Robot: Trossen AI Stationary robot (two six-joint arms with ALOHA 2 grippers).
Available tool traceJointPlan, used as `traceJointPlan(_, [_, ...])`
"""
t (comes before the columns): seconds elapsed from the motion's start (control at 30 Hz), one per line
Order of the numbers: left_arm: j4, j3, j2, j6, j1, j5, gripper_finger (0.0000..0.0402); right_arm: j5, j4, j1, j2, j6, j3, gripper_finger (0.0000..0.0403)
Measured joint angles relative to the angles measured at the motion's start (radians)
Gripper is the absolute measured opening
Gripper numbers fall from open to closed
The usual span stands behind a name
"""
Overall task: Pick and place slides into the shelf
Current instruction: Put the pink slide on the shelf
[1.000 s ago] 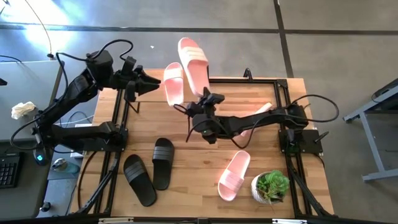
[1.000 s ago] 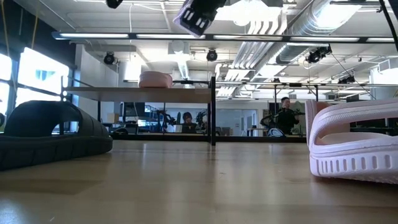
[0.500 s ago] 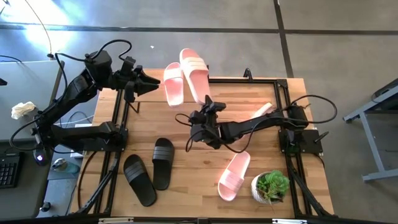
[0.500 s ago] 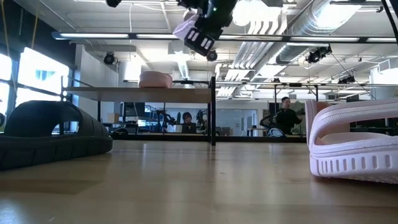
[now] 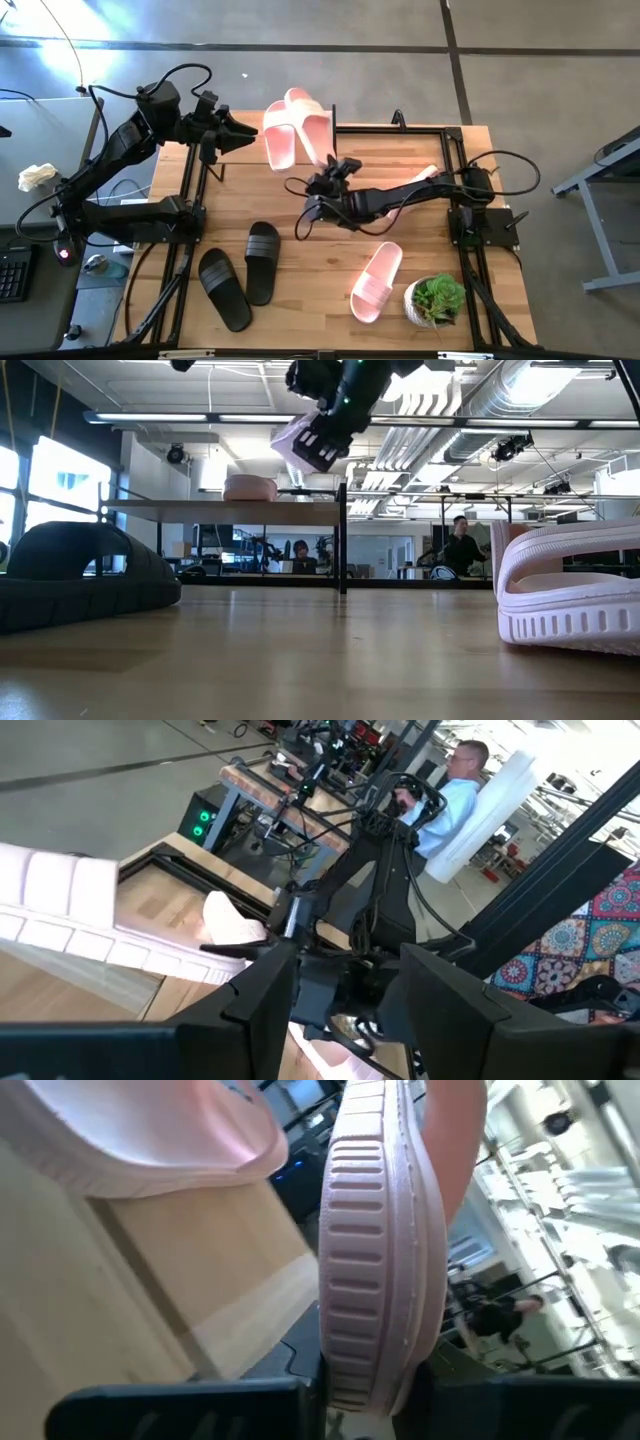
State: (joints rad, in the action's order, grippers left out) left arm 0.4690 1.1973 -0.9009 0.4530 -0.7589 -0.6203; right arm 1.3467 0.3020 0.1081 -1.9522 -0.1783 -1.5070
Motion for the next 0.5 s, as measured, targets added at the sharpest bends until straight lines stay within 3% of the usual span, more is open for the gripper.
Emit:
traceJointPlan(0.27, [0.0, 0.0, 0.0, 0.0, 0.0, 0.0, 0.0168, -0.172, 0.148, -0.029, 0.0, 0.231, 0.001, 0.0043])
traceJointPlan(0.5, [0.0, 0.0, 0.0, 0.0, 0.0, 0.003, 0.0168, -0.207, 0.161, -0.043, 0.0, 0.251, 0.001, 0.0047])
